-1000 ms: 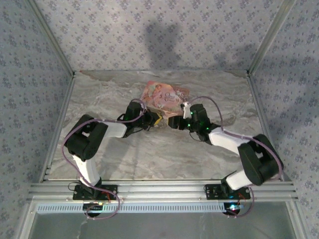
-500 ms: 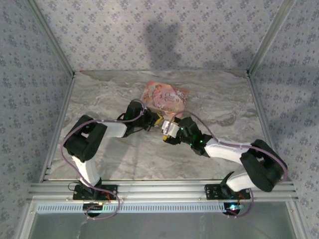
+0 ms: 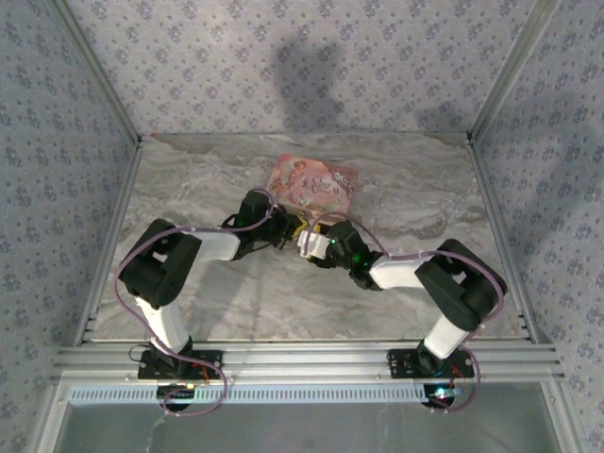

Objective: Unlock the padlock with the key

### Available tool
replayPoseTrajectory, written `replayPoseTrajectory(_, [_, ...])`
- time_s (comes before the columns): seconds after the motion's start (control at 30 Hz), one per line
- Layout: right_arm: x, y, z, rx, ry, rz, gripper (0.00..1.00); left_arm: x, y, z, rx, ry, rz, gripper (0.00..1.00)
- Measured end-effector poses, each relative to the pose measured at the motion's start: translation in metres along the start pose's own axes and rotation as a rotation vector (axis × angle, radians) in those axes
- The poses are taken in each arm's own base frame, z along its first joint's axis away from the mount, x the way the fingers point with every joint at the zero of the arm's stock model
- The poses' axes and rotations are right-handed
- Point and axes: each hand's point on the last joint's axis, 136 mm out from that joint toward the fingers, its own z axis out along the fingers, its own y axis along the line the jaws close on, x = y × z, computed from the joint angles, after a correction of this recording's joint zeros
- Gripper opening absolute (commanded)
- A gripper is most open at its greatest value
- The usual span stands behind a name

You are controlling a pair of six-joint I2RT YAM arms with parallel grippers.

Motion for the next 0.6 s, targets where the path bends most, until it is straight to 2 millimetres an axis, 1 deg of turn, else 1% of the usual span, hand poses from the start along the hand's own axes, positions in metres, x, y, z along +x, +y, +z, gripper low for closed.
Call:
replayPoseTrajectory(0.23, [-0.006, -0.015, 0.009, 0.047, -0.023, 0.010, 0.44, 0.001, 0.000, 0.000, 0.000, 0.001, 0.001, 0.00])
replayPoseTrajectory(0.4, [-0.004, -0.016, 0.013, 0.055, -0.024, 0.013, 0.35, 0.001, 0.000, 0.000, -0.001, 0.002, 0.000, 0.00])
replayPoseTrajectory(0.6, [-0.005, -0.019, 0.014, 0.067, -0.027, 0.024, 0.28, 0.000, -0.001, 0.000, -0.001, 0.002, -0.006, 0.00])
